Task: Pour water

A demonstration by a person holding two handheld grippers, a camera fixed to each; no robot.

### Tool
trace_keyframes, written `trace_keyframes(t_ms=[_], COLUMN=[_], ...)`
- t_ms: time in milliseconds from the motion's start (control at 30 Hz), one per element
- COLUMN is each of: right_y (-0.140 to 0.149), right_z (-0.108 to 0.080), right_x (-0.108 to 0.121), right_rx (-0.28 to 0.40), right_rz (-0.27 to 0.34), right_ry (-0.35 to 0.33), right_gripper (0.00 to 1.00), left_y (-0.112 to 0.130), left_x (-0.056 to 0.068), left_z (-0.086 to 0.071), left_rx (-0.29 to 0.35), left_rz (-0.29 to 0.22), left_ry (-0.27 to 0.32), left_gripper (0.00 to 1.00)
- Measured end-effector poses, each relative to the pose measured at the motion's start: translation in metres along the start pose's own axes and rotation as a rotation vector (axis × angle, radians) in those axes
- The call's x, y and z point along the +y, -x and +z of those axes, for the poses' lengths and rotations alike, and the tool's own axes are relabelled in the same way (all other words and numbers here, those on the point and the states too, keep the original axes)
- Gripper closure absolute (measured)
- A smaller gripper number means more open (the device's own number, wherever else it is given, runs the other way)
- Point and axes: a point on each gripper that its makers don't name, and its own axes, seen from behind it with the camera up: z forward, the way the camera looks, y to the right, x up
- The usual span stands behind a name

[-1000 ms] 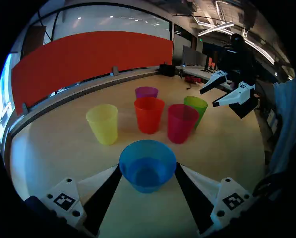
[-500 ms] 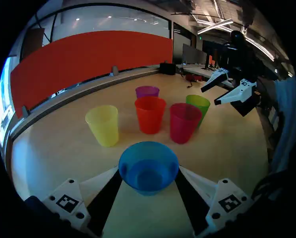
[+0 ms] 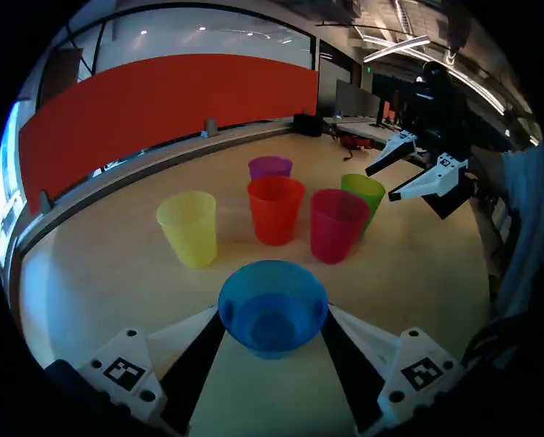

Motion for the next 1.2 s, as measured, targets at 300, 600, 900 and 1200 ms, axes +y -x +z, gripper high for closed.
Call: trace_keyframes(t_ms=[300,600,900,1200], right_y=[0.007,0.007,0.001,0.002], right_z=[0.017,0.035,0.047,0.046], right_x=[-0.003,-0.005,-0.007,-0.009], right_rx=[-0.012,-0.014,0.004,0.003], right_rz=[-0.009,-0.021,-0.023,-0.038], right_ry=[-0.015,-0.026,-0.027,-0.020], right_gripper=[0.00,0.00,0.01,0.09], left_y=[-0.010,-0.021,-0.027,-0.030], left_x=[0.001,-0.001,-0.004,-0.005], left_z=[-0.006,-0.016,-0.024,-0.029], left_rx=[0.023,0.049,0.073,0.095], left_rz=[-0.002,-0.006,-0.011,-0.018], left_ry=[0.002,-0.008,-0.022,-0.034], left_gripper=[0.14,0.14,0.14,0.14])
